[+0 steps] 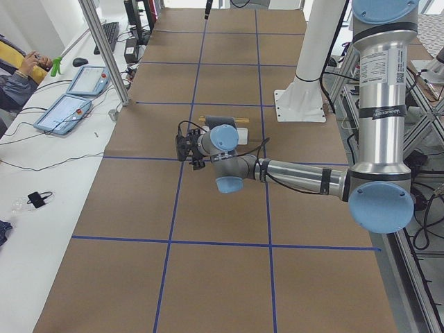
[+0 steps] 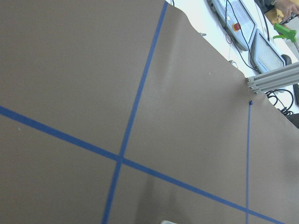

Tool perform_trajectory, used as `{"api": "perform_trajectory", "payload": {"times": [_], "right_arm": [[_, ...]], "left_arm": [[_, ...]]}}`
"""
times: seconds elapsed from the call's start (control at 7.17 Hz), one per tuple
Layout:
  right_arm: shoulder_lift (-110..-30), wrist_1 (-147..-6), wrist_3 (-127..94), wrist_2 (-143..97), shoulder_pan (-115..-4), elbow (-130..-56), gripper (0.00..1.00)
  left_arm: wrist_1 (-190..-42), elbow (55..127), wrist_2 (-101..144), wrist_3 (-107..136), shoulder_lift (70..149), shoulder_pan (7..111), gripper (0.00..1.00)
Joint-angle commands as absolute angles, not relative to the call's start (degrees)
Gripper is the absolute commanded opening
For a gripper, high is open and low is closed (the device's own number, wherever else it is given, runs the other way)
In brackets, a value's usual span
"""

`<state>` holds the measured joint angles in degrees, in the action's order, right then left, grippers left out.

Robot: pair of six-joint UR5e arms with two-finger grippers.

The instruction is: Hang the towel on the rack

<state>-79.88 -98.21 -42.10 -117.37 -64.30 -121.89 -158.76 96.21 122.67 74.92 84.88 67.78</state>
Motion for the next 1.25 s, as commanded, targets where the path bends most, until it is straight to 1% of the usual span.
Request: {"api": "perform_trajectory", "payload": {"times": [0.0,0.14,0.28,0.56,0.7,0.84,0.98,1.12], "right_arm": [[-84.8,-97.9,-32.9,-121.4,-68.8,-121.7,1.0],[-86.6,-97.8,-28.1,-122.6,-70.6,-120.8,1.0],[-87.2,-97.8,-22.9,-124.6,-72.7,-118.1,1.0],[-89.0,-97.5,-10.8,-130.8,-77.2,-112.2,1.0],[-89.1,-97.4,-8.0,-131.0,-77.7,-109.4,1.0],[-89.6,-93.8,-6.8,-131.0,-78.0,-105.7,1.0],[-90.7,-87.9,-6.1,-131.2,-78.1,-101.8,1.0],[-90.8,-85.4,-6.3,-132.9,-78.6,-100.4,1.0]], "left_arm": [[-148.3,93.4,122.5,44.7,83.1,76.0,0.98],[-142.2,93.3,122.6,31.4,83.0,78.1,0.98],[-133.2,94.6,123.3,23.8,83.2,80.2,0.98],[-115.2,102.0,125.8,22.3,84.5,80.5,0.98],[-111.0,102.9,126.1,21.9,85.5,80.5,0.98],[-108.0,103.2,126.2,21.6,86.0,80.1,0.98],[-100.4,104.6,130.6,21.6,88.9,80.1,0.98],[-97.8,107.7,132.4,21.6,88.3,80.3,0.98]]}}
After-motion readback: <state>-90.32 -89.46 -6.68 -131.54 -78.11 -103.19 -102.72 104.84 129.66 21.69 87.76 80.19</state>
